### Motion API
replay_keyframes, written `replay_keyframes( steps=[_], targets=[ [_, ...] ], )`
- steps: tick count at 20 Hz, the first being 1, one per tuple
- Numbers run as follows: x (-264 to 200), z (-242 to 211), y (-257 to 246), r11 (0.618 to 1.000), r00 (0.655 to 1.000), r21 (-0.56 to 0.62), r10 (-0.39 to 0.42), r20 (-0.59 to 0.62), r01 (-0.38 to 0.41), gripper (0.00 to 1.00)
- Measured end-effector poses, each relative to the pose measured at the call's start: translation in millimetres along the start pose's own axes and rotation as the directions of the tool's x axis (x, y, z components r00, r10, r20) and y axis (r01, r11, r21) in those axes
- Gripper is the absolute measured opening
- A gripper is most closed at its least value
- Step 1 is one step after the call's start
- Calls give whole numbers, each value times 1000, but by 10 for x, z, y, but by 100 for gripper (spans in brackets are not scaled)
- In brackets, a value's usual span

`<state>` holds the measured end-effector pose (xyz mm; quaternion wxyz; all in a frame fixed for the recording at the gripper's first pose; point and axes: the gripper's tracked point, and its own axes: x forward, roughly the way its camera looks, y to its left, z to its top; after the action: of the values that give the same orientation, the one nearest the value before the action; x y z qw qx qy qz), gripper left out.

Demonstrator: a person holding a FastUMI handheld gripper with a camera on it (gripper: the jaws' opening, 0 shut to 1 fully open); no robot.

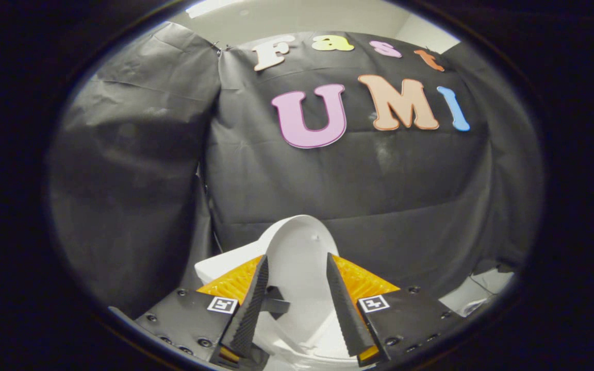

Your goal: Open the toilet lid.

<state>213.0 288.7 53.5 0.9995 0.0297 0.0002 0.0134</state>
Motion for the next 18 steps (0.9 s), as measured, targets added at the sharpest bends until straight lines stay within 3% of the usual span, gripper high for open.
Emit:
replay_keyframes(
  steps=[18],
  targets=[
    [-725,-138,-2557,952,957,105,-288,-20,289,70]
  ],
)
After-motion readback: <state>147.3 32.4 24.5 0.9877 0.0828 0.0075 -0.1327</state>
